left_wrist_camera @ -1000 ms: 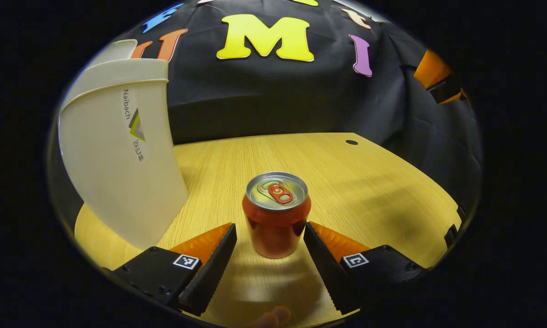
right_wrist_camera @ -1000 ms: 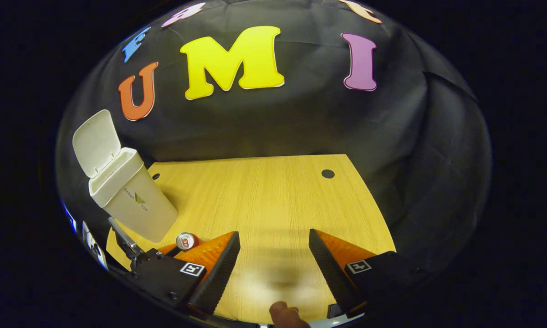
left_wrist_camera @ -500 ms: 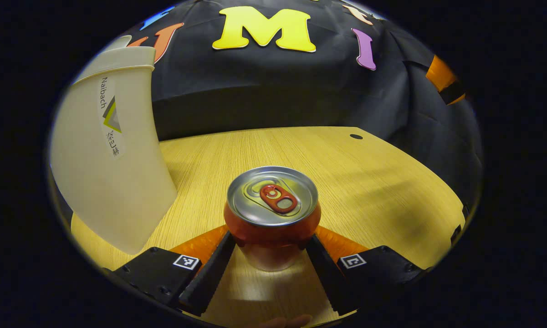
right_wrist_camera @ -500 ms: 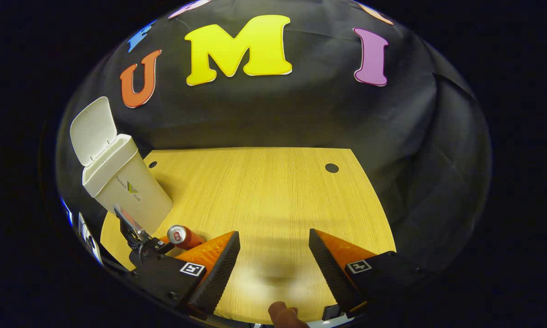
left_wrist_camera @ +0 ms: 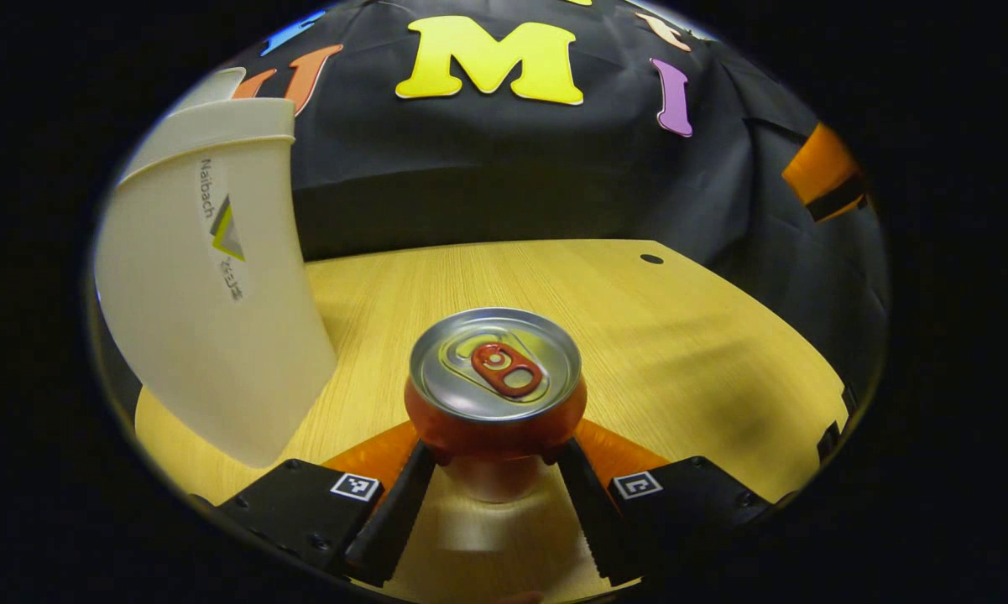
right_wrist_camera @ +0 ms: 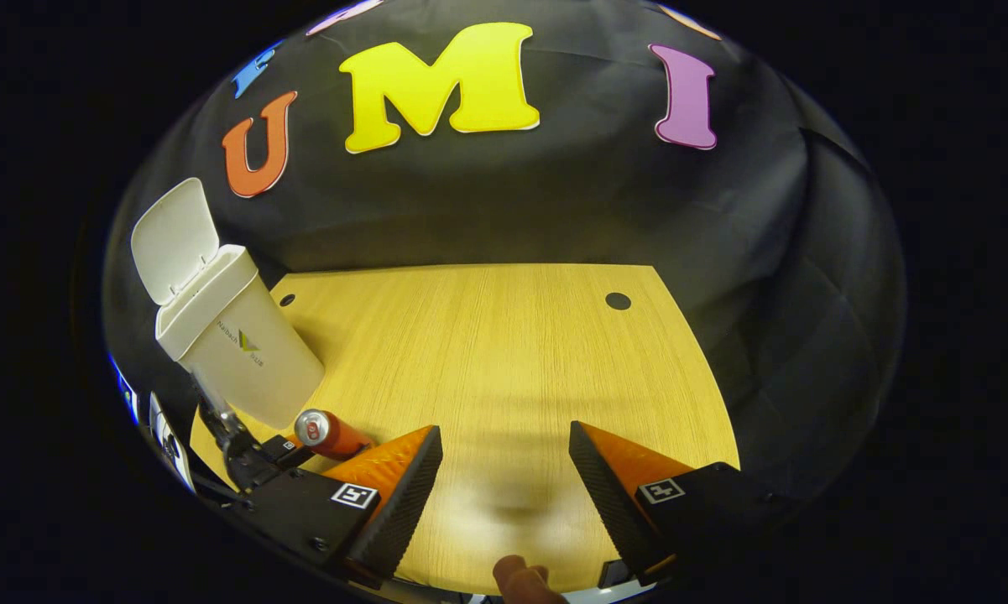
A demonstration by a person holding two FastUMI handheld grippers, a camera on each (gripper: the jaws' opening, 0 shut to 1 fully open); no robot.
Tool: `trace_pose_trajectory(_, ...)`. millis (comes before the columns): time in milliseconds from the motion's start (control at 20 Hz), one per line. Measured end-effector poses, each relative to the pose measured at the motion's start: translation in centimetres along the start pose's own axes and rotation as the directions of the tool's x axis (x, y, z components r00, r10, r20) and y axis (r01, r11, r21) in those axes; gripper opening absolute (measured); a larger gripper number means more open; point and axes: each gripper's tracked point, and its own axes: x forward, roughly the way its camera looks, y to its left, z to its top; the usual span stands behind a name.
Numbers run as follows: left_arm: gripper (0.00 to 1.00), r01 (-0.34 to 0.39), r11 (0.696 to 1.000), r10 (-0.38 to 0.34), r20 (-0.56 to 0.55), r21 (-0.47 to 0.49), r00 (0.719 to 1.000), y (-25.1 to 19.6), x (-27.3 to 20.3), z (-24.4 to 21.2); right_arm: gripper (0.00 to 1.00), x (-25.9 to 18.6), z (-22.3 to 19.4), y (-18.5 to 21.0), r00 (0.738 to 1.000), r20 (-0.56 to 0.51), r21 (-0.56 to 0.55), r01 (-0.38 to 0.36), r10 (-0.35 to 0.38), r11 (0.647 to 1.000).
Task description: Press the lid of the desktop garbage bin to open it, pick up the crumpled paper on the desktop and throw it into the bin, then pick up the pop can on the desktop and drop it into the bin, and finally close the garbage bin lid.
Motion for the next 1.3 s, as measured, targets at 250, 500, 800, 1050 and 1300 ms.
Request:
trace_pose_trajectory(250,0.85,-0.011,0.999,0.009,0.047,0.039,0.999,0.9,-5.5,5.3,0.96,-0.1,-1.5,-0.1,1.0,-0.018,0.014,-0.012,0.013,1.0)
trace_pose_trajectory(500,0.84,-0.03,0.997,0.027,0.047,0.069,0.999,2.1,-10.8,10.9,0.93,0.3,-3.0,0.1,0.998,-0.045,0.022,-0.033,0.034,0.999)
trace_pose_trajectory(800,0.84,-0.138,0.99,0.138,0.031,-0.007,0.99,7.3,-15.8,17.3,0.96,0.8,-3.0,1.6,0.997,-0.047,0.034,-0.067,0.069,0.997)
trace_pose_trajectory(1050,0.84,-0.306,0.952,0.306,0.057,-0.016,0.95,13.7,-17.4,21.8,0.96,1.5,-2.3,2.9,0.995,-0.055,0.029,-0.077,0.079,0.997)
trace_pose_trajectory(1300,0.84,-0.428,0.9,0.431,0.03,-0.078,0.902,19.6,-16.5,22.7,0.96,1.4,-2.9,3.9,0.995,-0.064,-0.056,-0.084,0.081,0.995)
